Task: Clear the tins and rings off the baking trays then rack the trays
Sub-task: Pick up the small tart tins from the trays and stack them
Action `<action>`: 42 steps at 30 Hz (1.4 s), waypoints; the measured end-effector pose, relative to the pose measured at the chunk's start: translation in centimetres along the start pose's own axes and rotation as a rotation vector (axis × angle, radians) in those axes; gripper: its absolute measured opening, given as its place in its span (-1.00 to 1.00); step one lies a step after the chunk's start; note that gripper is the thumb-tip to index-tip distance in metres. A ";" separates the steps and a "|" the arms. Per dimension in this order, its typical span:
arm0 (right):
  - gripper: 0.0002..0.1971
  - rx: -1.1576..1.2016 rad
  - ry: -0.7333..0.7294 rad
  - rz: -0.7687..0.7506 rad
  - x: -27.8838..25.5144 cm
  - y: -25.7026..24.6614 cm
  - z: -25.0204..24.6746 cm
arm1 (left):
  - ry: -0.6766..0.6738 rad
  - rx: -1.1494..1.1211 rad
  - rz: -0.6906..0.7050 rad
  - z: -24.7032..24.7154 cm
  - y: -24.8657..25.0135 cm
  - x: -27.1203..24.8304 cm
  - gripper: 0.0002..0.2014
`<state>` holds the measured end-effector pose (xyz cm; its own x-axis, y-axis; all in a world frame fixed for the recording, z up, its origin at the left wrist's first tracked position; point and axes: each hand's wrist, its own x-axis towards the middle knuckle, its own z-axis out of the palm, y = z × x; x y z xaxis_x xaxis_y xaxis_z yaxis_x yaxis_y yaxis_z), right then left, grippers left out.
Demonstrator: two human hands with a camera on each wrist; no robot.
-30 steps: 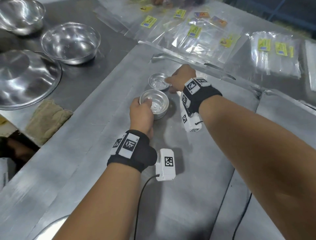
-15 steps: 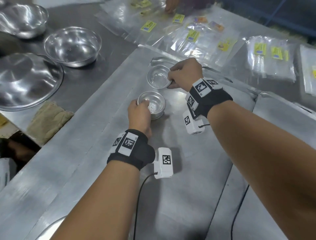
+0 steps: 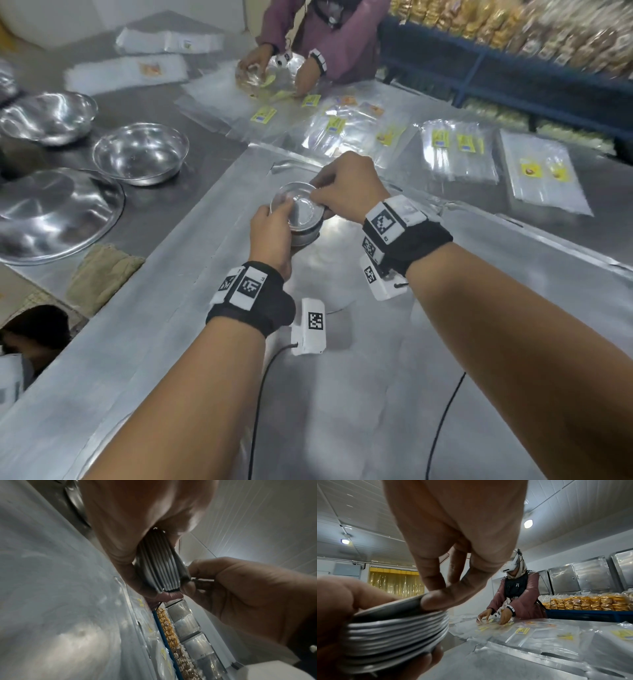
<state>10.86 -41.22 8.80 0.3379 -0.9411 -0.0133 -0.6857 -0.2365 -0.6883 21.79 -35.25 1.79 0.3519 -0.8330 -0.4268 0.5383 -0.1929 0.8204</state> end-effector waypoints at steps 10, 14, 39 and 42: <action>-0.82 -0.051 0.109 0.068 -8.2 -1.3 -3.1 | -0.178 0.058 0.010 0.8 0.9 -7.3 -0.84; -0.78 0.038 0.154 0.137 -12.5 -0.6 -3.3 | -0.232 0.101 -0.027 0.5 0.2 -10.6 -0.73; -0.83 0.193 0.638 0.678 -43.2 15.7 -5.3 | -0.586 0.583 -0.369 5.7 -17.9 -26.7 -0.81; -0.75 0.014 0.614 0.742 -46.5 18.2 -7.4 | -0.600 0.616 -0.384 7.3 -19.4 -28.0 -0.84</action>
<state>-22.10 -3.54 2.23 -0.5777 -0.8133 -0.0696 -0.5799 0.4689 -0.6662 -4.04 -11.99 0.60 -0.3113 -0.7505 -0.5830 -0.0249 -0.6068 0.7944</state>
